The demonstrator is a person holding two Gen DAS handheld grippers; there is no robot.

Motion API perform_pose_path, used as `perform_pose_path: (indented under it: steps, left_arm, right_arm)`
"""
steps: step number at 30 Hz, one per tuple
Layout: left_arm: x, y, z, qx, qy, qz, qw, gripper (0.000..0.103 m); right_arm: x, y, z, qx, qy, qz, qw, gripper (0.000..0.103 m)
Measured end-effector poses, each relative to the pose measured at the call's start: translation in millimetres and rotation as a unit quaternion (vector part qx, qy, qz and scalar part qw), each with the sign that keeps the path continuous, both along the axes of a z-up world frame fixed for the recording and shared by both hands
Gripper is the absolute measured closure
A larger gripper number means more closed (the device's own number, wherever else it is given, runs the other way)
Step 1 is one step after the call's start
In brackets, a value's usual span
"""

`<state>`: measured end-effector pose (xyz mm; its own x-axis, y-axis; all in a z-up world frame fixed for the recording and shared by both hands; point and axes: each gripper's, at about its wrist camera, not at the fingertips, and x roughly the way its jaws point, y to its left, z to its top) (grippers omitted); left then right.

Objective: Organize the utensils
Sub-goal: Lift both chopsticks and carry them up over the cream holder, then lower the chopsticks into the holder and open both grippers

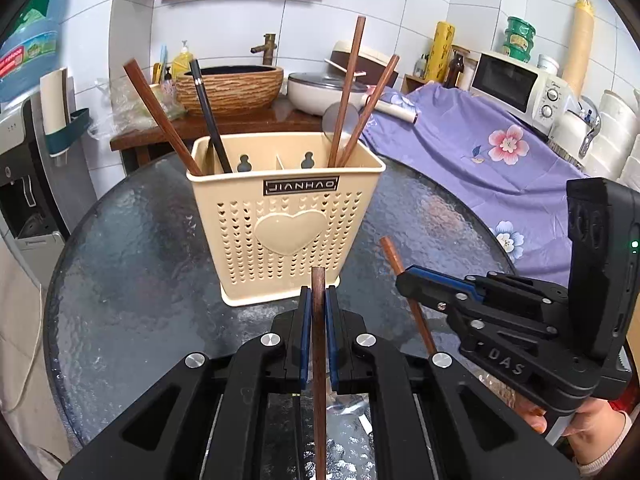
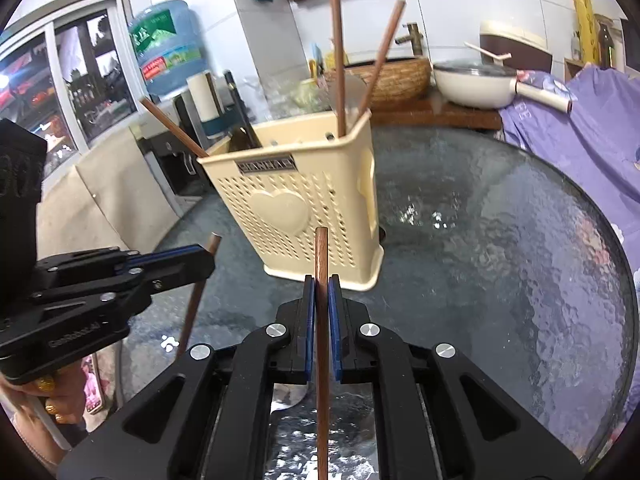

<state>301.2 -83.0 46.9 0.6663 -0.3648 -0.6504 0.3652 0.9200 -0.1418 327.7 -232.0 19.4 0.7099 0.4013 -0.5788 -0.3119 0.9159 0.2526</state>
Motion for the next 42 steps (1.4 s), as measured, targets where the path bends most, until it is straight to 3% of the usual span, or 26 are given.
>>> perform_pose_path:
  steps: [27, 42]
  left_arm:
    - [-34.1, 15.4, 59.1, -0.016, -0.071, -0.010, 0.9973, 0.096]
    - [-28.2, 17.6, 104.2, -0.036, -0.104, -0.008, 0.9939, 0.096]
  right_arm:
    - [-53.6, -3.8, 81.4, 0.019, -0.089, 0.033, 0.995, 0.096]
    - [-50.7, 8.8, 124.8, -0.016, -0.132, 0.036, 0.991, 0.096]
